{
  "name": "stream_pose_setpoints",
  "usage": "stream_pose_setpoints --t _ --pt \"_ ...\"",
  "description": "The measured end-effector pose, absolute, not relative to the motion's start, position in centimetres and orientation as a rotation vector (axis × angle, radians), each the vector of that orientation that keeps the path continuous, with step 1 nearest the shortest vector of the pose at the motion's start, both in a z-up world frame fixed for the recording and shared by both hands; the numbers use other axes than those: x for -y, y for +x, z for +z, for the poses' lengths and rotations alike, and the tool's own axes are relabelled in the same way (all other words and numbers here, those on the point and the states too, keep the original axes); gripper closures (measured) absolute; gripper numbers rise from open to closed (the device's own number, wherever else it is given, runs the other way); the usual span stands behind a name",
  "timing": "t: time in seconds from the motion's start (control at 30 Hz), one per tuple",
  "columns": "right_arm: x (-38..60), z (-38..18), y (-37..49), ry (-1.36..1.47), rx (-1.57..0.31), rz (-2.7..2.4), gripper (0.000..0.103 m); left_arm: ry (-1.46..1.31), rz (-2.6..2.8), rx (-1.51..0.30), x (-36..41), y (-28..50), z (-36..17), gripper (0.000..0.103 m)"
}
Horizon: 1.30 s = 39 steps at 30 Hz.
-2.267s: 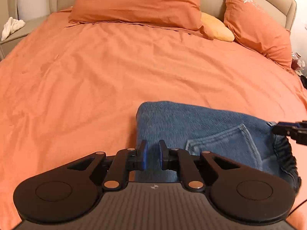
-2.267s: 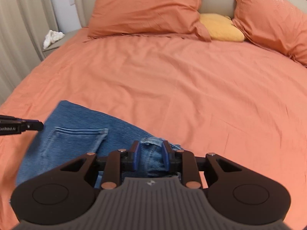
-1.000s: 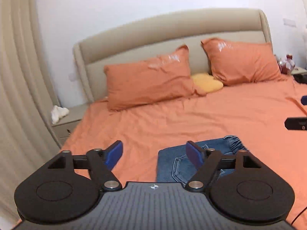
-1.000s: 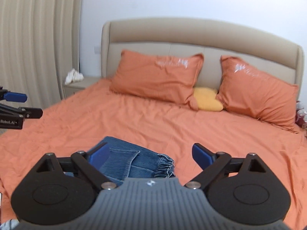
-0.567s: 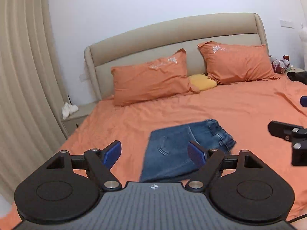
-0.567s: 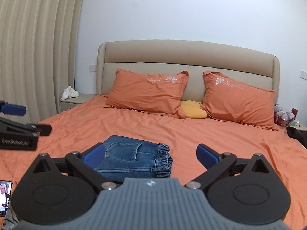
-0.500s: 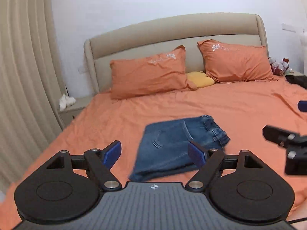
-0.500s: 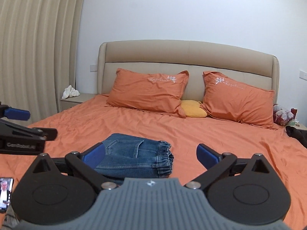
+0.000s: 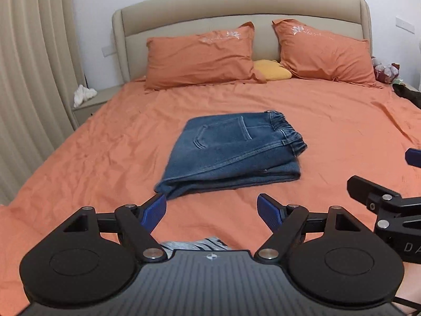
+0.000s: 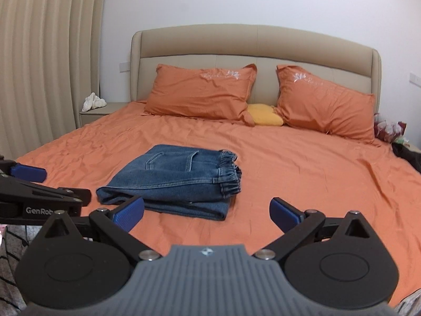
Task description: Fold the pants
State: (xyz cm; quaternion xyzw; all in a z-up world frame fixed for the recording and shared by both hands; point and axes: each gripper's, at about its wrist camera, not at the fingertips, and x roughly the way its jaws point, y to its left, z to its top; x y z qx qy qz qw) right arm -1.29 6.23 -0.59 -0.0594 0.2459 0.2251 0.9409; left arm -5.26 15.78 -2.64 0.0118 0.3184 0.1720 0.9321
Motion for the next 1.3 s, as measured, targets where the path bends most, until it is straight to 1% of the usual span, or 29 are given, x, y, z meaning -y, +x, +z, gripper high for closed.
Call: stream_pose_setpoints --t 0.23,1.3 --pt "-6.0 -1.0 -0.9 -0.112 -0.529 0.442 0.006 0.021 0.349 -0.655 -15.5 -5.3 -3.0 0.011" --pt "-4.9 -0.1 -1.8 -0.121 -0.492 0.432 0.006 0.031 0.34 -0.65 -15.2 -5.0 -2.3 0.011"
